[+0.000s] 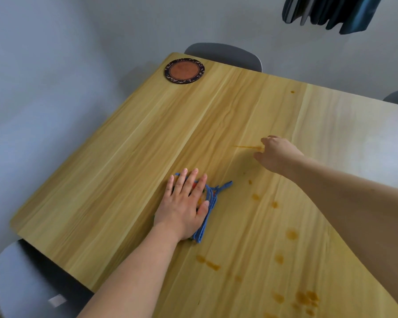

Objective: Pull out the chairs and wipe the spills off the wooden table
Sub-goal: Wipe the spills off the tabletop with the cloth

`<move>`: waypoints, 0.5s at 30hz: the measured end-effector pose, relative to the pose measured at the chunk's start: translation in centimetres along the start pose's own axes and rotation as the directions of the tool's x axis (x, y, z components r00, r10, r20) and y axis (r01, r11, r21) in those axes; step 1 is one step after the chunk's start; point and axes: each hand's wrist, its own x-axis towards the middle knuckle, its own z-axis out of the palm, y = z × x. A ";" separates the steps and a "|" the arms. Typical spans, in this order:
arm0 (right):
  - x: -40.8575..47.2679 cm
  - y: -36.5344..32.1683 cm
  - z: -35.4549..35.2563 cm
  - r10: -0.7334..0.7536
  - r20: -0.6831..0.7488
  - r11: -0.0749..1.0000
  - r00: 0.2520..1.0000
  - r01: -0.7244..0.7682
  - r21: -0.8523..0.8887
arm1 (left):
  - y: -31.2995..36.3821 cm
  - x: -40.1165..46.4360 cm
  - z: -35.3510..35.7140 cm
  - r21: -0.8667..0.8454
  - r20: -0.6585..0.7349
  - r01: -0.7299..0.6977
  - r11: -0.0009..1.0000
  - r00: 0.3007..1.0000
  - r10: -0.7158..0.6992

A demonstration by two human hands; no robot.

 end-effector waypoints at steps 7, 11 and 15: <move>4.4 2.0 -1.4 0.035 -0.056 0.999 0.998 -0.034 0.008 | 0.5 4.2 -0.9 -0.020 -0.015 -0.023 1.000 1.000 0.022; 6.8 3.1 -1.6 0.012 -0.058 1.000 0.998 -0.011 0.017 | 0.7 6.0 -1.3 -0.026 -0.017 -0.028 0.999 0.999 0.028; 8.1 3.8 -0.7 0.028 -0.041 0.999 0.999 -0.030 -0.041 | 0.9 8.1 -1.5 -0.030 -0.014 -0.029 0.999 0.999 0.029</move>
